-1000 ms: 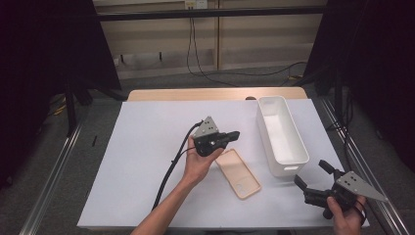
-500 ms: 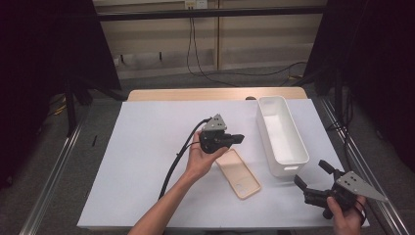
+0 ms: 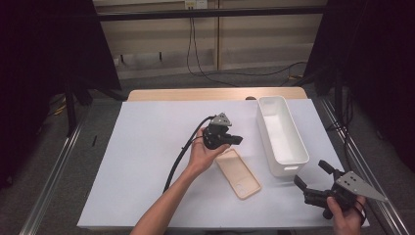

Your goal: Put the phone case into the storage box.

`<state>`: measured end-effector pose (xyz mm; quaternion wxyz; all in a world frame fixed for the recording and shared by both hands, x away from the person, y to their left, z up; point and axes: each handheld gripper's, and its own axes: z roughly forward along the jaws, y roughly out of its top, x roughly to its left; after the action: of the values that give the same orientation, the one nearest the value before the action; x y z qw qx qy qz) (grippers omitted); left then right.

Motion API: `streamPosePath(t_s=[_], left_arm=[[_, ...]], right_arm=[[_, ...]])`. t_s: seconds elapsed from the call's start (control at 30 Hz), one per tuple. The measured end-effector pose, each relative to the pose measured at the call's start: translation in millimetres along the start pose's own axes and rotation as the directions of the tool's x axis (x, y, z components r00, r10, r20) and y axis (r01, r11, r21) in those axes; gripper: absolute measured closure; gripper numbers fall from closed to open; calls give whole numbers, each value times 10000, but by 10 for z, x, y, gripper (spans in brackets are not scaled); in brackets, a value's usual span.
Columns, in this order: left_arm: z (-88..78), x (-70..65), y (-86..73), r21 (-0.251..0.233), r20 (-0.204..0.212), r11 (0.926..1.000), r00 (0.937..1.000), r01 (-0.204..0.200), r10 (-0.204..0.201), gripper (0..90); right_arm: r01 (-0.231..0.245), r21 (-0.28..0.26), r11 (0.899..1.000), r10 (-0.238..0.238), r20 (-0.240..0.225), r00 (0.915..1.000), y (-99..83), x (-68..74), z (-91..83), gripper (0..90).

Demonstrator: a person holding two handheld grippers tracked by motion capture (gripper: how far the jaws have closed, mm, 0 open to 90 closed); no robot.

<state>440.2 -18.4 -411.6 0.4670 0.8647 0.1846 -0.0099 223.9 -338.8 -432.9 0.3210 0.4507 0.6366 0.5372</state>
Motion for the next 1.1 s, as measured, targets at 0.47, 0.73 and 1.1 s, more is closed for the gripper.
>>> streamPosePath(t_s=[0.47, 0.73, 1.1], left_arm=[[195, 96, 65, 1448, -100, 9891, 9997, 253, -242, 900], [318, 113, 13, 2054, -103, 9784, 9997, 249, -233, 900], [450, 134, -54, 2401, -54, 9702, 9994, 336, -333, 900]], right_arm=[[24, 2, 10000, -24, -15, 10000, -1, 0, -2, 0], [33, 27, 10000, -32, -53, 10000, -4, 0, 0, 0], [15, 33, 10000, -15, -56, 10000, -7, -2, 3, 0]])
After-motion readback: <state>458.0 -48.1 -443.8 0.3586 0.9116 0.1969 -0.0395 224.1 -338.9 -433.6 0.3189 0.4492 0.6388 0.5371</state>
